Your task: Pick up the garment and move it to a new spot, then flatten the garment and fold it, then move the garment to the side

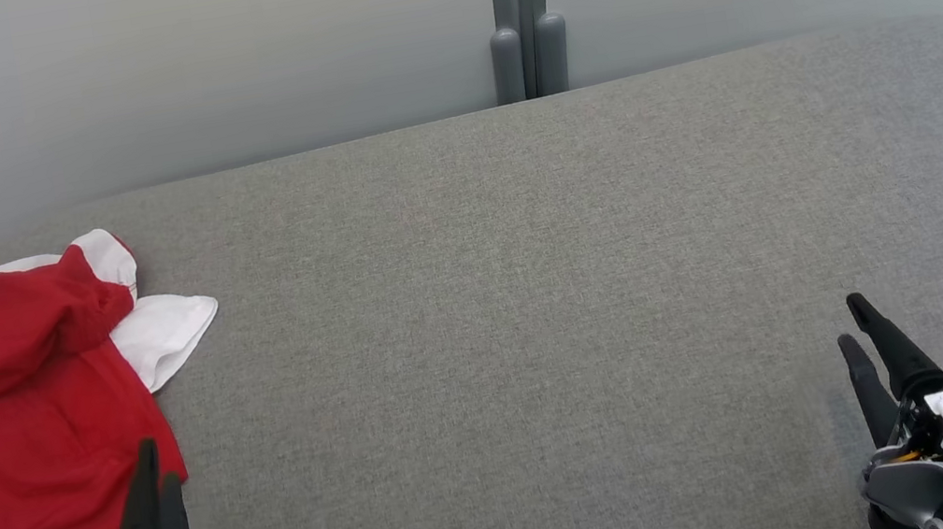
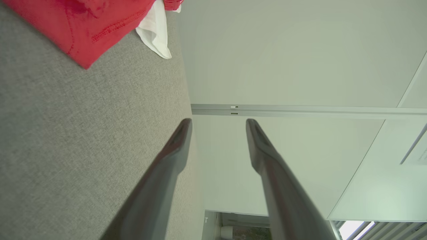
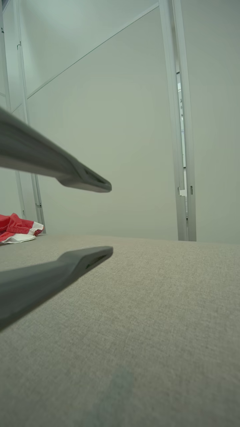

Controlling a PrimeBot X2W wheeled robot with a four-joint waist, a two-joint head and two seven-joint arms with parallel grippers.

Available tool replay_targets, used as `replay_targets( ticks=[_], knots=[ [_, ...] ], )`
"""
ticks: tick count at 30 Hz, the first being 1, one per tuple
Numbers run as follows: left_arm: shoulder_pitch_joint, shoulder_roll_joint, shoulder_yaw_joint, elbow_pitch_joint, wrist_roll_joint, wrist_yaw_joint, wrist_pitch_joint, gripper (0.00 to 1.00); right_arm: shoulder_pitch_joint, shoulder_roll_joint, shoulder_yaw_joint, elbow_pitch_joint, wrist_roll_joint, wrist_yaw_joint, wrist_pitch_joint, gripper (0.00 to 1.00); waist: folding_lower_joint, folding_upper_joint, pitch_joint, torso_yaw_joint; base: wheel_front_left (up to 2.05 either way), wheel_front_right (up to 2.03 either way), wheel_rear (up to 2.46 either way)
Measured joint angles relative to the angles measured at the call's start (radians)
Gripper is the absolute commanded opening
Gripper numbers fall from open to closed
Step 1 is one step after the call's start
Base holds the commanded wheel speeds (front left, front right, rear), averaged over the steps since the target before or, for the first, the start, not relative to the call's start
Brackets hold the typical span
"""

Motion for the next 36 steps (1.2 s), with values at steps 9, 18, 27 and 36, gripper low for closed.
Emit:
replay_targets(
  ticks=[9, 18, 27, 36],
  knots=[
    [0.027, -0.003, -0.023, 0.014, 0.001, 0.003, -0.03, 1.0, 0.039, 0.002, 0.008, -0.003, -0.016, 0.0, -0.029, 1.0, 0.0, 0.0, 0.0, 0.0, 0.0, 0.0, 0.0],
    [0.029, 0.002, -0.049, 0.003, 0.11, 0.013, -0.076, 1.0, 0.058, -0.011, 0.012, -0.038, -0.152, 0.0, -0.074, 1.0, 0.0, 0.0, 0.0, 0.0, 0.0, 0.0, 0.0],
    [0.049, 0.006, -0.065, -0.021, 0.353, 0.022, -0.116, 1.0, 0.07, -0.021, 0.01, -0.096, -0.404, 0.0, -0.117, 1.0, 0.0, 0.0, 0.001, 0.002, 0.0, 0.0, 0.0],
    [0.058, 0.013, -0.087, -0.037, 0.581, 0.031, -0.151, 1.0, 0.086, -0.04, 0.019, -0.139, -0.63, 0.0, -0.151, 1.0, 0.0, 0.0, 0.002, 0.002, 0.0, 0.0, 0.0]
  ],
)
